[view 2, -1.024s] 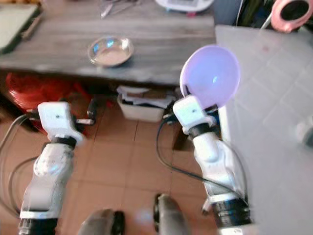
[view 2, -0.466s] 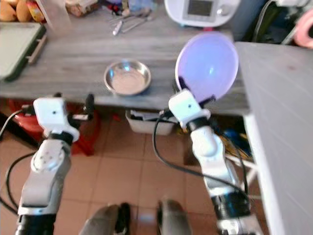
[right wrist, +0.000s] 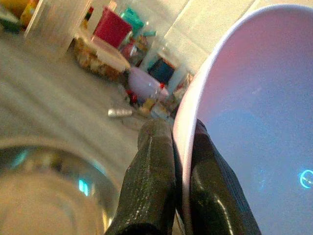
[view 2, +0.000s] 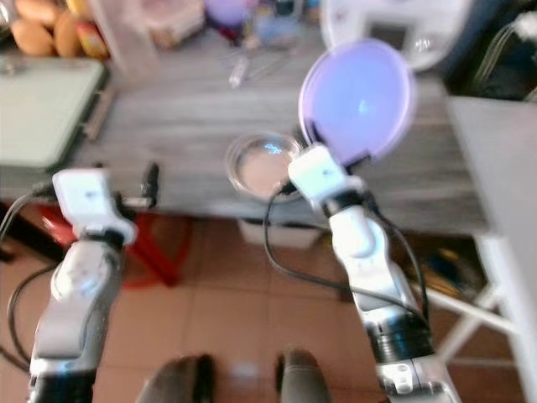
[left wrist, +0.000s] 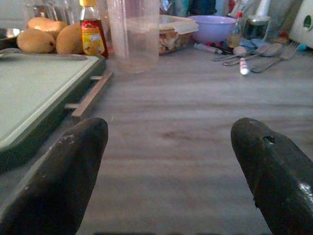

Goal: Setting the table

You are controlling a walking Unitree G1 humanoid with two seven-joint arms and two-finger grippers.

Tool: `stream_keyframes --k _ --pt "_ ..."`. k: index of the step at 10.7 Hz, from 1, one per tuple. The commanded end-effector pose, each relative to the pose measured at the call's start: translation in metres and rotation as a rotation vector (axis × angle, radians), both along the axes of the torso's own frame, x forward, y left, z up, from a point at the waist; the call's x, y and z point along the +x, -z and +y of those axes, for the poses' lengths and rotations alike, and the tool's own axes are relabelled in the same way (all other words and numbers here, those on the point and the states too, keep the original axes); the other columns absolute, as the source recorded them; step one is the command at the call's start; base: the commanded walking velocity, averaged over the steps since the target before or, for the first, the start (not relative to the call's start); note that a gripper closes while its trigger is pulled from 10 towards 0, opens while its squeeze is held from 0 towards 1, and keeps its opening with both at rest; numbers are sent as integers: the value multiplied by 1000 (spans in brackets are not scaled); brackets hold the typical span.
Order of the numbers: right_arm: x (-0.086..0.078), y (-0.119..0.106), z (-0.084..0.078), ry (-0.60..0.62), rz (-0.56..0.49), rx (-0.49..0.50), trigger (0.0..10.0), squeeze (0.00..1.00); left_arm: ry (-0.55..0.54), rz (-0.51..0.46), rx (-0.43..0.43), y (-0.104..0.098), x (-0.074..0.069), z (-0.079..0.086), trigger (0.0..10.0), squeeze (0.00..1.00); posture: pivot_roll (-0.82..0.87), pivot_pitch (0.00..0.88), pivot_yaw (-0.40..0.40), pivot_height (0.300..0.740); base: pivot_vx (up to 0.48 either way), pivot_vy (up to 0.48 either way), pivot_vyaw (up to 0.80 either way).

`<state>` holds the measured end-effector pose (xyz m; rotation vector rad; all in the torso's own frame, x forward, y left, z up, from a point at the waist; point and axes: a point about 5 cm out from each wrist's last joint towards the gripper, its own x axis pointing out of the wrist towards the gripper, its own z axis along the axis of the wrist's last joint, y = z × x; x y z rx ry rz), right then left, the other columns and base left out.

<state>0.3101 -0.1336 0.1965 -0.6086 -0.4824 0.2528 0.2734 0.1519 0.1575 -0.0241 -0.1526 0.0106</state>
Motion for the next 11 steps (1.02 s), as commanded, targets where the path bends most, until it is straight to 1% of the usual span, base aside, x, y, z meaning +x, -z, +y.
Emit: stream_keyframes --k 1,2,3,4,5,6,7,8,9,10,11 --pt "0 2 -10 28 10 -10 10000 0 28 2 -6 0 -1 -8 10000 0 -23 197 -8 740 0 450 0" --pt "0 2 -10 28 10 -14 10000 0 33 -12 13 -2 -1 -9 10000 0 -23 198 -9 740 0 450 0" --pt "0 3 -10 27 11 -15 10000 0 33 -14 10 -2 -2 -9 10000 0 -25 200 -12 740 0 446 0" --pt "1 3 -10 21 16 -16 10000 0 27 -15 2 -2 -4 -9 10000 0 -25 202 -12 740 0 0 0" --pt "3 7 -8 -11 62 -19 10000 0 32 -7 17 0 -7 -9 10000 0 -25 202 -12 740 0 0 0" --pt "4 12 -5 -84 124 11 10000 0 23 17 29 5 -13 -7 10000 0 -24 205 -11 740 0 0 0" --pt "3 13 -3 -126 132 7 10000 0 41 33 46 10 -21 -8 10000 0 -24 205 -11 740 0 0 0" --pt "6 13 -1 -163 161 -15 10000 0 31 46 67 14 -28 -2 10000 0 -15 214 -10 740 0 0 0" --pt "9 13 0 -172 176 -15 10000 0 13 45 67 13 -28 2 10000 0 -12 214 -10 740 0 0 0" --pt "14 12 0 -174 195 -19 10000 0 5 39 67 11 -26 4 10000 0 -8 214 -11 740 0 0 0" --pt "22 11 -2 -161 230 -32 10000 0 9 30 68 8 -25 1 10000 0 -6 215 -12 740 0 0 0"
